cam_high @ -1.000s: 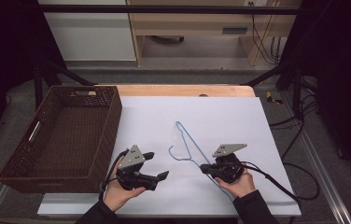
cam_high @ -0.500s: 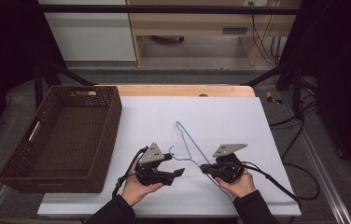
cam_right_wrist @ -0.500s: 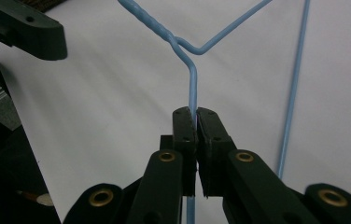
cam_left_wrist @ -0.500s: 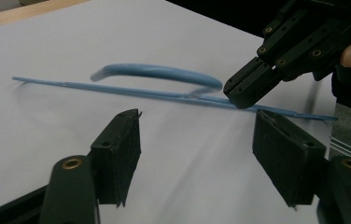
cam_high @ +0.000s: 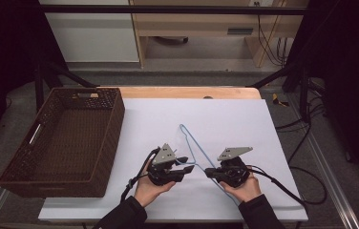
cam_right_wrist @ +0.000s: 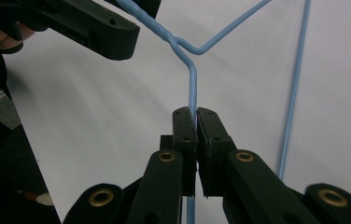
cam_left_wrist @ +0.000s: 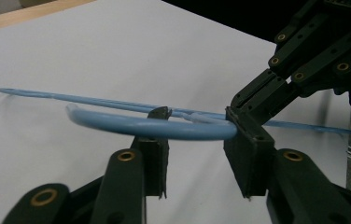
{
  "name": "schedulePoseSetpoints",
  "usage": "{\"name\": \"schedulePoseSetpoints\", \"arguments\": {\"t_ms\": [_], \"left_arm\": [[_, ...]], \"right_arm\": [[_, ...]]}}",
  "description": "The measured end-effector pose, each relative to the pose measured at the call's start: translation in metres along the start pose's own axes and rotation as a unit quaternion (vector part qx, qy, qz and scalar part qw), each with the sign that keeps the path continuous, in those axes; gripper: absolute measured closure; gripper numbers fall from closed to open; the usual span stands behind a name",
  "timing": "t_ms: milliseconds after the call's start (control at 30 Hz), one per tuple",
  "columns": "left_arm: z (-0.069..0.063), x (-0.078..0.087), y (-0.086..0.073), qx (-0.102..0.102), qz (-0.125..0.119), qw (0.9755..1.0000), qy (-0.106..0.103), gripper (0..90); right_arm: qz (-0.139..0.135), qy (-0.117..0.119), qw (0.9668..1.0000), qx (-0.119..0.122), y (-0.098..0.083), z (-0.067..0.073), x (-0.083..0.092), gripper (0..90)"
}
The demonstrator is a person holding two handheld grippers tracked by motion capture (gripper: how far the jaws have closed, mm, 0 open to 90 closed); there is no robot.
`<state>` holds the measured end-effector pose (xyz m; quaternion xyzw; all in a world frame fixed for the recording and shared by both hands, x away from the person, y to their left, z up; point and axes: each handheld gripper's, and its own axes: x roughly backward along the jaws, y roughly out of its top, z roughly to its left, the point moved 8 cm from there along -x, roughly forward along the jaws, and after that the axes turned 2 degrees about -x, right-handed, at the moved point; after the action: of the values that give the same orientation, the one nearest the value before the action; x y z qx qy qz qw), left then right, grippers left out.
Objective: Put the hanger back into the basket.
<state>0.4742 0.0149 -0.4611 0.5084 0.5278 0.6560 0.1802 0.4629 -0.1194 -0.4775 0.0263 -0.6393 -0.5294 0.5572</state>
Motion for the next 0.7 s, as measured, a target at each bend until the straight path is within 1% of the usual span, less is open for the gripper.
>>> {"name": "schedulePoseSetpoints", "arguments": {"t_ms": [133,167,333,533,633,667,700], "left_arm": [[0.0004,-0.0013,0.0013,0.004,-0.007,1.0000,0.001,69.7],[0.0009,-0.0014,0.0014,0.005,-0.008,0.9999,0.004,71.9],[-0.0016,-0.0030,0.0024,0.008,-0.011,0.9999,0.001,80.8],[-0.0023,-0.0037,0.0033,-0.005,-0.007,0.9998,0.016,83.4],[-0.0031,-0.0040,0.0041,-0.007,-0.007,0.9997,0.023,84.0],[-0.0031,-0.0039,0.0042,-0.008,-0.006,0.9997,0.024,84.2],[-0.0032,-0.0039,0.0043,-0.009,-0.005,0.9996,0.025,84.2]], "right_arm": [[0.001,0.000,1.0000,-0.001,-0.0001,0.0003,-0.0001,87.5],[0.000,0.000,1.0000,-0.001,-0.0001,0.0002,-0.0001,87.5],[-0.002,-0.001,1.0000,0.000,0.0002,-0.0001,-0.0001,87.5],[-0.003,-0.003,1.0000,0.000,0.0004,-0.0004,0.0003,87.4],[-0.003,-0.007,1.0000,0.002,0.0004,-0.0002,0.0004,87.0],[-0.003,-0.010,0.9999,0.003,0.0005,-0.0003,0.0006,86.6],[-0.002,-0.010,0.9999,0.001,0.0003,-0.0001,0.0007,84.2]]}}
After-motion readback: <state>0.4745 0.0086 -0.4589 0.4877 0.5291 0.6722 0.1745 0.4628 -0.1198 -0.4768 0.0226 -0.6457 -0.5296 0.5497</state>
